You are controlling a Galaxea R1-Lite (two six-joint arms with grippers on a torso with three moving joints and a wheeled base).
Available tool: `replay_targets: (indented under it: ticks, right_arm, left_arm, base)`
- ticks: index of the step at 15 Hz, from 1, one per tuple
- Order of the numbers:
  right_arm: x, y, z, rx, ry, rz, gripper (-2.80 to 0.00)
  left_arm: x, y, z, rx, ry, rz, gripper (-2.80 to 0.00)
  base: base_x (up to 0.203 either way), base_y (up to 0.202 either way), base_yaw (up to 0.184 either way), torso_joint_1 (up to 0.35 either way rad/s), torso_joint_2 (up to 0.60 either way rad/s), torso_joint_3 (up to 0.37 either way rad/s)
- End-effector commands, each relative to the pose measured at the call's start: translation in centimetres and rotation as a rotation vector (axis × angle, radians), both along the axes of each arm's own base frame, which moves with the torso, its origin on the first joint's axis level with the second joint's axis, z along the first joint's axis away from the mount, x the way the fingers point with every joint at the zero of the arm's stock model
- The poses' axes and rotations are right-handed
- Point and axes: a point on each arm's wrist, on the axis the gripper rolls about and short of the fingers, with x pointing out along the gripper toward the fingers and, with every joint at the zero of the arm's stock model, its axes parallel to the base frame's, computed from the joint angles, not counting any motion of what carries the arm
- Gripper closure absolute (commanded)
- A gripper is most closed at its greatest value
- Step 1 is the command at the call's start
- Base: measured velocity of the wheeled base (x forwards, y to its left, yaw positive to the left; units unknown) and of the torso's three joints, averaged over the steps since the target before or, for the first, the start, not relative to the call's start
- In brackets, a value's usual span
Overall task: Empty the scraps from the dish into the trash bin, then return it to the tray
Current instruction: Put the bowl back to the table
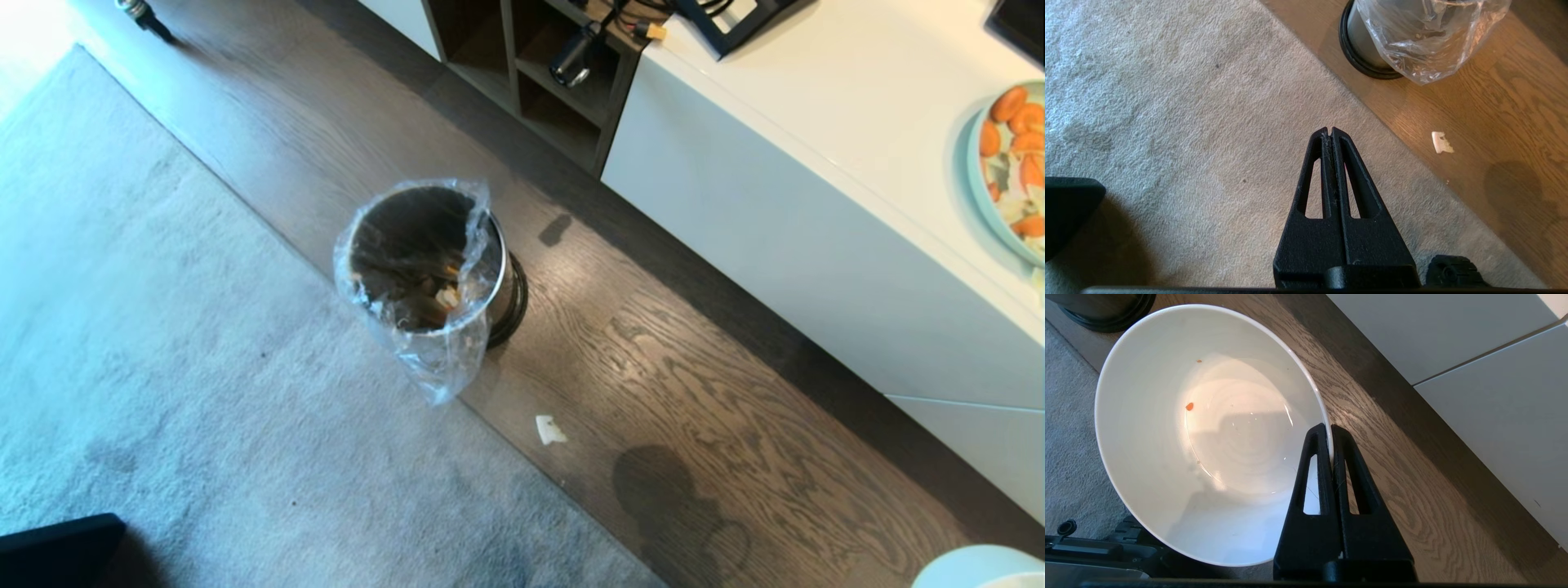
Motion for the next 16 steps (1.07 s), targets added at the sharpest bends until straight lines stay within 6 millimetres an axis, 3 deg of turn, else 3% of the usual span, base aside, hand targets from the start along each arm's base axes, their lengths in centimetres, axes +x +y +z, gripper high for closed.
replay_targets:
  ticks: [1,16]
  right_arm:
    - [0.02,0.0,0.01,-0.001,0.003,0.001,0.0]
    - [0.02,0.0,0.01,-0.001,0.003,0.001,0.0]
  left_arm:
    - [0.0,0.0,0.01,-0.002,-0.001,0.0,0.0]
    - [0.0,0.0,0.01,-0.003,-0.001,0.0,0.0]
  base:
    - [0.0,0.0,0.0,0.004,0.01,0.194]
    - [0.0,0.0,0.0,0.003,0.0,0.201]
